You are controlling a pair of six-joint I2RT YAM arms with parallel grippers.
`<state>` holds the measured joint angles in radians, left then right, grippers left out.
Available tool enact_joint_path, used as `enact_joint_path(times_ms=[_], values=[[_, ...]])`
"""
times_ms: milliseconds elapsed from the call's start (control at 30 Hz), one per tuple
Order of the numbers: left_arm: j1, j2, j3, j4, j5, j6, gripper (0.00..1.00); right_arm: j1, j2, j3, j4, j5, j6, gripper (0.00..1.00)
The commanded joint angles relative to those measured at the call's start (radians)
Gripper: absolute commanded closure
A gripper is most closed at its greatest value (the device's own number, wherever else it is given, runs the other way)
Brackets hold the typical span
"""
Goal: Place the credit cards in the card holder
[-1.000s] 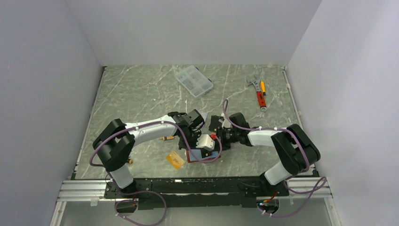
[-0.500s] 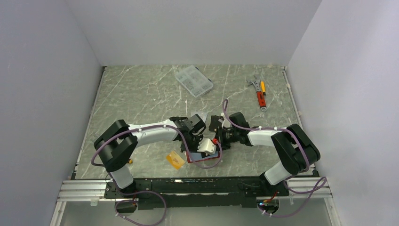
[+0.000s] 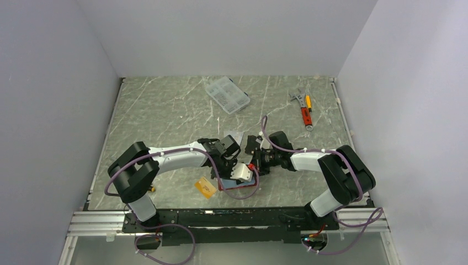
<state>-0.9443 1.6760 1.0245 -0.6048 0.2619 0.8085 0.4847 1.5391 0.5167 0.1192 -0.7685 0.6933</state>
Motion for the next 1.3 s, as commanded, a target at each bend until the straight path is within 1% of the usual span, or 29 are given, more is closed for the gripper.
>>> enact_joint_path(times_ms=[0,267,533,667,933,1067,1267], values=[[0.003,-0.004,0.018,-0.094,-0.049,0.005,1.00,-0.006,-0.004,0.002,0.039,-0.019,0.002,1.00],[0.003,-0.012,0.012,-0.100,-0.061,-0.006,1.00,-0.011,0.007,-0.032,0.068,-0.020,0.007,1.00],[0.004,-0.037,0.031,-0.129,-0.058,-0.028,1.00,-0.011,0.029,-0.023,0.007,0.022,-0.041,1.00],[0.005,-0.051,0.045,-0.146,-0.066,-0.038,0.97,-0.011,0.033,-0.030,-0.010,0.044,-0.059,1.00],[0.007,-0.038,-0.032,-0.074,-0.114,-0.023,0.97,-0.011,0.020,-0.025,-0.003,0.024,-0.046,1.00],[0.008,-0.024,-0.038,-0.058,-0.108,-0.026,0.98,-0.011,0.014,-0.010,0.023,-0.009,-0.021,1.00],[0.007,-0.016,-0.041,-0.050,-0.097,-0.027,0.99,-0.010,0.044,-0.007,0.127,-0.064,0.036,1.00]])
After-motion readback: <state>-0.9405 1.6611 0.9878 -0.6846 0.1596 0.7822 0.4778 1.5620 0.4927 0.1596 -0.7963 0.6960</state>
